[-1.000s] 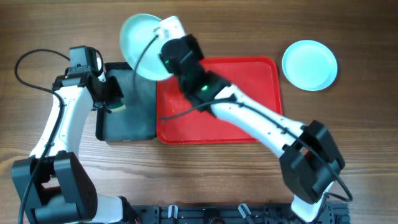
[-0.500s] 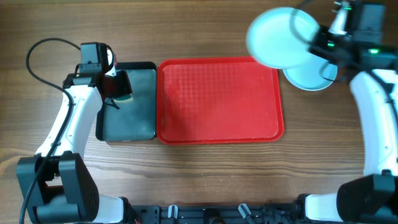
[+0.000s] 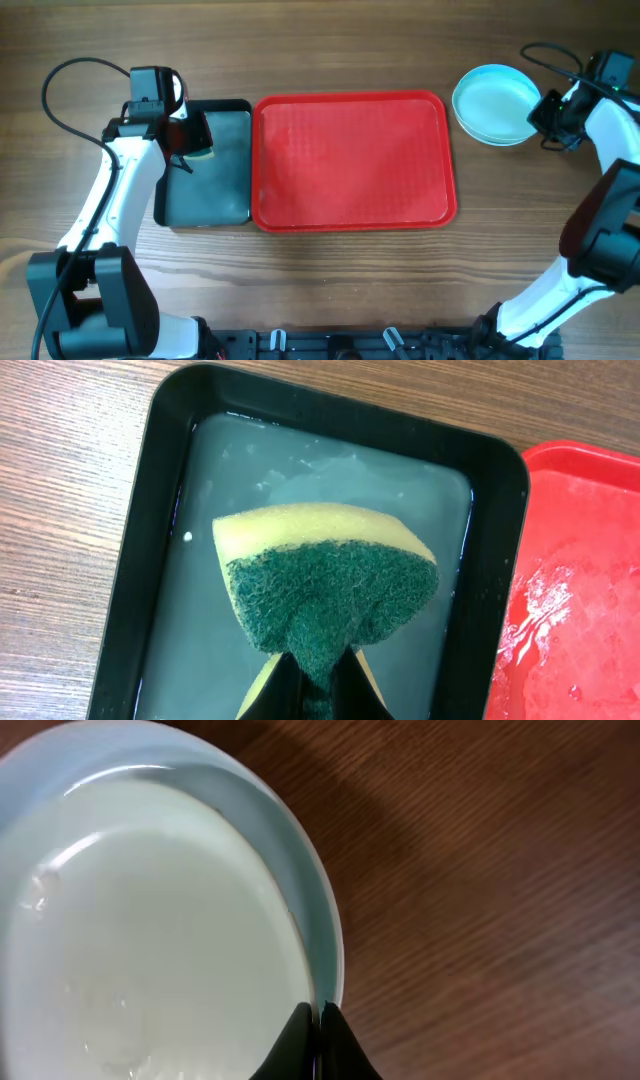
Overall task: Clean dirty plates on tray and stack at the side
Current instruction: 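Carry the plate right and lower it onto the plate stack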
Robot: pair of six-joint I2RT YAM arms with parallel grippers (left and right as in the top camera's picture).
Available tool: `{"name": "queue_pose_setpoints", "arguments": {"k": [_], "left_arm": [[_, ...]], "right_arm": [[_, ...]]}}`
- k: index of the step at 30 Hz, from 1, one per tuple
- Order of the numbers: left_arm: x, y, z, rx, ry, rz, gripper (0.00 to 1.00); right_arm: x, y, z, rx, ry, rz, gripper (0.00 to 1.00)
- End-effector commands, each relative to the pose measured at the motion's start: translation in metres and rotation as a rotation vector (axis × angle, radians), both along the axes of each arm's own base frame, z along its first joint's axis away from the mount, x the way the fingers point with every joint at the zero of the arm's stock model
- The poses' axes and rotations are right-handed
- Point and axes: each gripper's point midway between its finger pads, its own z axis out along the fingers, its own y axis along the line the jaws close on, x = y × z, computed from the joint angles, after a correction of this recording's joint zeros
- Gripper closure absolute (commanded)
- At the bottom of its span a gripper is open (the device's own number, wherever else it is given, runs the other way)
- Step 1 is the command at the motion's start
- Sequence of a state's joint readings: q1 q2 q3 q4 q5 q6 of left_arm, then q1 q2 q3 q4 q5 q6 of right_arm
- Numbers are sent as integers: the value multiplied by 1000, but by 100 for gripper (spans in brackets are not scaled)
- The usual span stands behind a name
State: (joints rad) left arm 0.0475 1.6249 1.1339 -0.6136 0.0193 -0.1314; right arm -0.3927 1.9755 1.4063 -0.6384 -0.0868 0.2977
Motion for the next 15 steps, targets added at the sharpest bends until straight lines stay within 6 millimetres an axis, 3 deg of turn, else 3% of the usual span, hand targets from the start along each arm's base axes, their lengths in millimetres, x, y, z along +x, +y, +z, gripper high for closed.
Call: {"name": "queue_pose_setpoints", "arguments": {"k": [1,3,4,5,6,8,9,11,15], "left_arm": [[0,1,0,20,-4,-18,96],[0,1,0,20,-3,-18,96],[0,1,0,20,-4,-18,96],[0,1,0,21,-4,-20,96],[0,1,0,27,-4,-33,96],[2,1,1,37,-11,-51,96],[3,2,2,45,-19,-64,96],[5,2,3,45,-25,-64,96],[10,-4,-3,56,-30,-133,96]], "right_arm": [[3,4,-7,12,-7,19,92],[4,3,-6,10,-11,19,80],[4,5,-4,12,-13,32,58],[4,12,1,27,-24,103,23],[6,16,9,32,-35,135,6],[8,22,26,22,-45,161,1],[10,36,42,32,-61,210,1],[14,62,55,72,-91,270,1],[12,123,55,138,-65,399,1]]}}
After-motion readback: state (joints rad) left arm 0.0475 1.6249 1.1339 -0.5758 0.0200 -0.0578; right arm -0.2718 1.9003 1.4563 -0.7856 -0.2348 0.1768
